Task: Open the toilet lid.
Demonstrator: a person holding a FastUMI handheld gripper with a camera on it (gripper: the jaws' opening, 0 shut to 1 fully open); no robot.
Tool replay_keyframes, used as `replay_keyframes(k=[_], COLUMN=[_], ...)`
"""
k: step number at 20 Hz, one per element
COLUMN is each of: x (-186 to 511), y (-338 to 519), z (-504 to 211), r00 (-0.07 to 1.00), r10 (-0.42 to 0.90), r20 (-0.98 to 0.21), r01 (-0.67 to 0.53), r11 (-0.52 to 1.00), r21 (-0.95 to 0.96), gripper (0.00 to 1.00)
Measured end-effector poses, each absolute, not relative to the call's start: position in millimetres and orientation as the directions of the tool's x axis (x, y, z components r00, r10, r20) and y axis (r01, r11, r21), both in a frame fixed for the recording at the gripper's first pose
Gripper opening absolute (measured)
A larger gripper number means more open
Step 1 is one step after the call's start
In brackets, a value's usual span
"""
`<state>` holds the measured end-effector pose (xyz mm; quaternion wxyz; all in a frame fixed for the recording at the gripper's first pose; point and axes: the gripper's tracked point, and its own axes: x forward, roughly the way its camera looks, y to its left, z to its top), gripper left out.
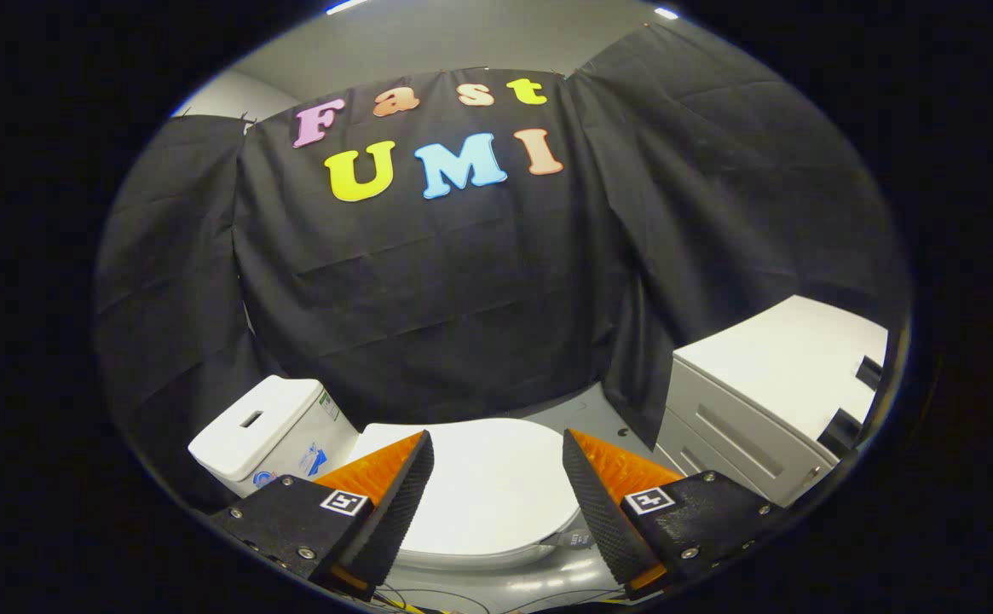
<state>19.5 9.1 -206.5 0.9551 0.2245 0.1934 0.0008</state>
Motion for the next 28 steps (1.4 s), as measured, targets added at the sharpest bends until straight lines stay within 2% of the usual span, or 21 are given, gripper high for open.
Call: replay_keyframes(k=[3, 13, 25, 28], x=[17, -5, -10, -10], y=[13, 5, 15, 24], z=[-234, -326, -360, -368], r00=[0.903, 0.819, 0.795, 0.793], r10=[0.124, 0.130, 0.178, 0.224], r20=[-0.411, -0.559, -0.579, -0.567], r01=[0.117, 0.303, 0.414, 0.435], r11=[0.850, 0.729, 0.539, 0.445], r21=[0.513, 0.614, 0.734, 0.783], gripper=[0.96, 0.96, 0.95, 0.95])
